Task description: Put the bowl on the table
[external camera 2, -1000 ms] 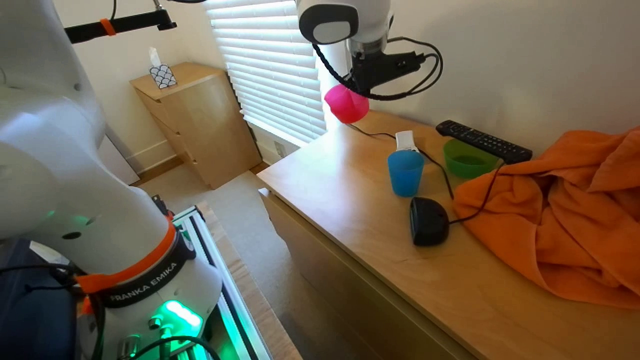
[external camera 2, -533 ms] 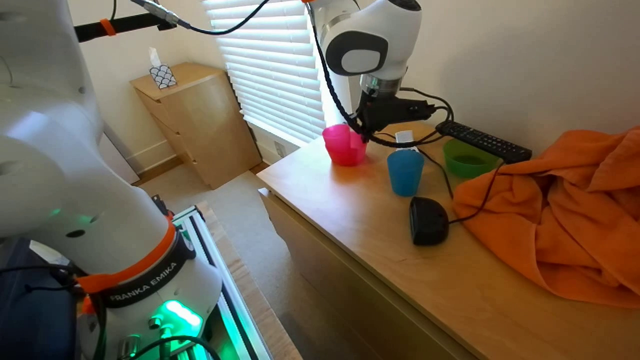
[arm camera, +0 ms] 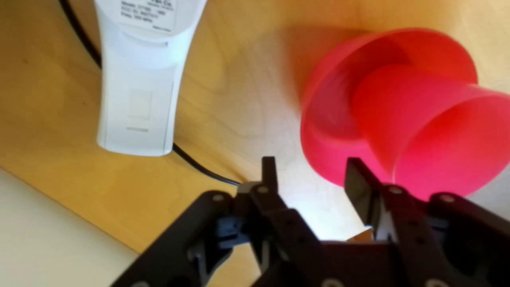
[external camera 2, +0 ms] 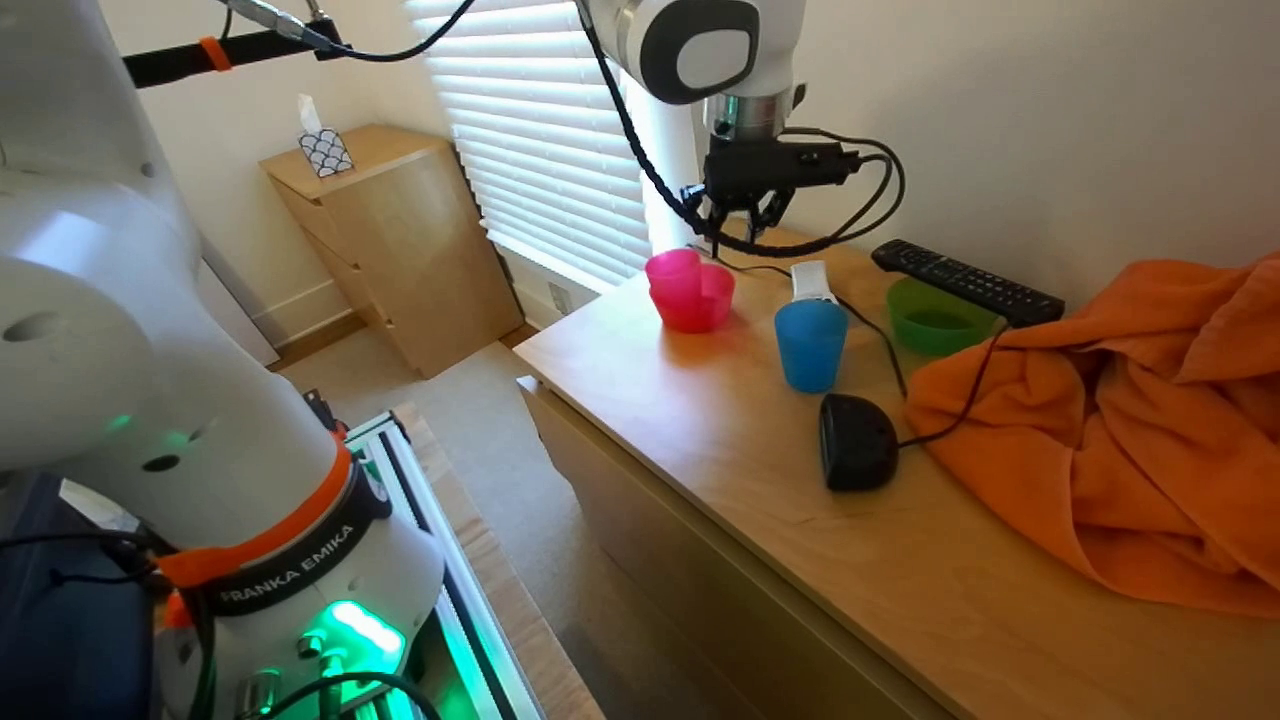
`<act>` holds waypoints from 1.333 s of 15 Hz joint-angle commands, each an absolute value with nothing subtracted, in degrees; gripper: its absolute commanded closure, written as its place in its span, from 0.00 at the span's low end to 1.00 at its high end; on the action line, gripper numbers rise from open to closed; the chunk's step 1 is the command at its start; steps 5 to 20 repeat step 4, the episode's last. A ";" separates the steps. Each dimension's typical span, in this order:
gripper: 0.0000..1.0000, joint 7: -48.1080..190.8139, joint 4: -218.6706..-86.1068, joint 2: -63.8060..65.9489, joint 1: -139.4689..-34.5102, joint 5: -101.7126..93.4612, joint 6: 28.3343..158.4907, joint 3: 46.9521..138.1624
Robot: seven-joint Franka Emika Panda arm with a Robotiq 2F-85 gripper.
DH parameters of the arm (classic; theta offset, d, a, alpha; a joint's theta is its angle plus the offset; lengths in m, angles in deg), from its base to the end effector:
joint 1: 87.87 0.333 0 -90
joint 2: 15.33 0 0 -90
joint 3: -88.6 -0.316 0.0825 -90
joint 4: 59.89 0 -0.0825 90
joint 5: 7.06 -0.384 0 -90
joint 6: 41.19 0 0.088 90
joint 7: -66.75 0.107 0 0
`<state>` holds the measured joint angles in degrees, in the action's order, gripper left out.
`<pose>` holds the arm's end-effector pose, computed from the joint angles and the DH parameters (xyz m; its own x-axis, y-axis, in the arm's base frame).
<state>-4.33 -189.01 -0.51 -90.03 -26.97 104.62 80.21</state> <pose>0.5416 0.0552 0.2523 0.4860 0.8453 0.2219 0.8731 -0.4807 -0.0808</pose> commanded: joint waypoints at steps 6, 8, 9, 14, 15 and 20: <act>0.22 4.78 -195.24 -10.97 -87.95 -23.31 109.09 81.25; 0.22 4.78 -195.24 -10.97 -87.95 -23.31 109.09 81.25; 0.22 4.78 -195.24 -10.97 -87.95 -23.31 109.09 81.25; 0.22 4.78 -195.24 -10.97 -87.95 -23.31 109.09 81.25; 0.22 4.78 -195.24 -10.97 -87.95 -23.31 109.09 81.25; 0.22 4.78 -195.24 -10.97 -87.95 -23.31 109.09 81.25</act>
